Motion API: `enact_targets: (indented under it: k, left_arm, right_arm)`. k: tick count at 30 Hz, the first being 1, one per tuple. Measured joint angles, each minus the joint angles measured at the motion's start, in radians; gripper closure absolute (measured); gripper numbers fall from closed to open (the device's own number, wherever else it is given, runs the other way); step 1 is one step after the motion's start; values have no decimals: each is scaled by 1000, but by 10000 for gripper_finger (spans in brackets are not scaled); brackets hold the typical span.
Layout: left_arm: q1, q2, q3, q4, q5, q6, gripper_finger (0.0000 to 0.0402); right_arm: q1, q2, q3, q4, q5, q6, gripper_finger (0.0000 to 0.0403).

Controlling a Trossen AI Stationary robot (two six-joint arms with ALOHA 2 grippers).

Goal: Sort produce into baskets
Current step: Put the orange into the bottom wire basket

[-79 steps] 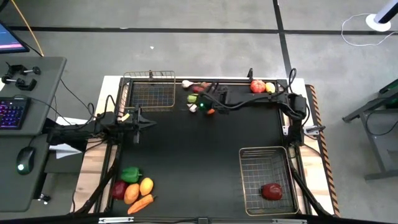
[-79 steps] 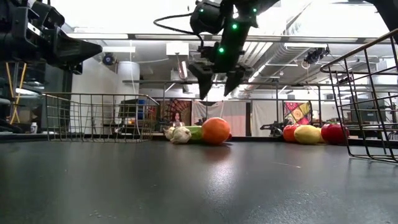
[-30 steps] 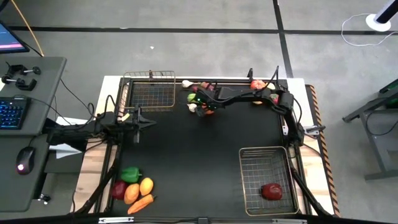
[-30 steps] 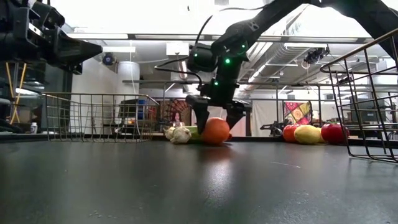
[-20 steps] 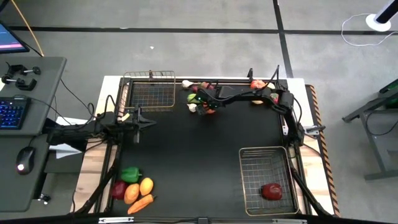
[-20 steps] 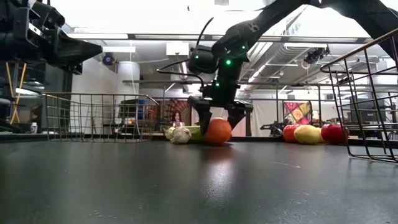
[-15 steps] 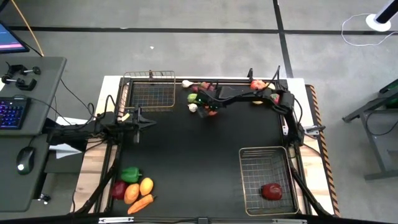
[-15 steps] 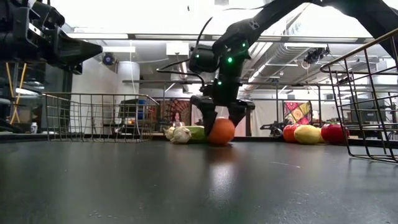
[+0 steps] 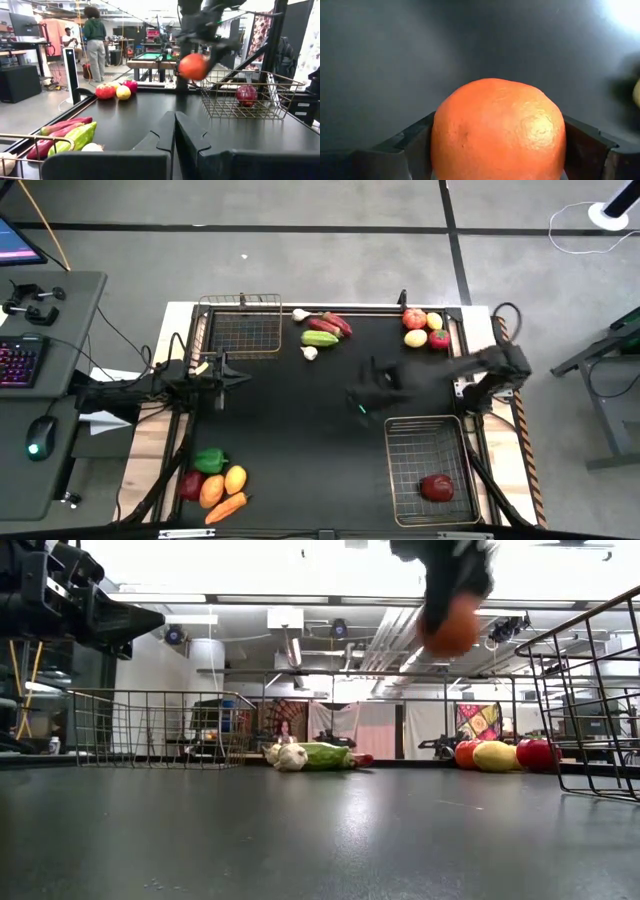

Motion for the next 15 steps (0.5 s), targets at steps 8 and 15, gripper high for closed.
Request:
enact_targets:
  k: [8, 15]
  left_arm:
    - [0, 0, 0, 0, -2, 0, 401]
    - [0, 0, 0, 0, -2, 0, 401]
  right_arm:
    - [374, -73, 0, -224, -17, 450, 90]
    - [564, -62, 0, -196, 44, 612, 48]
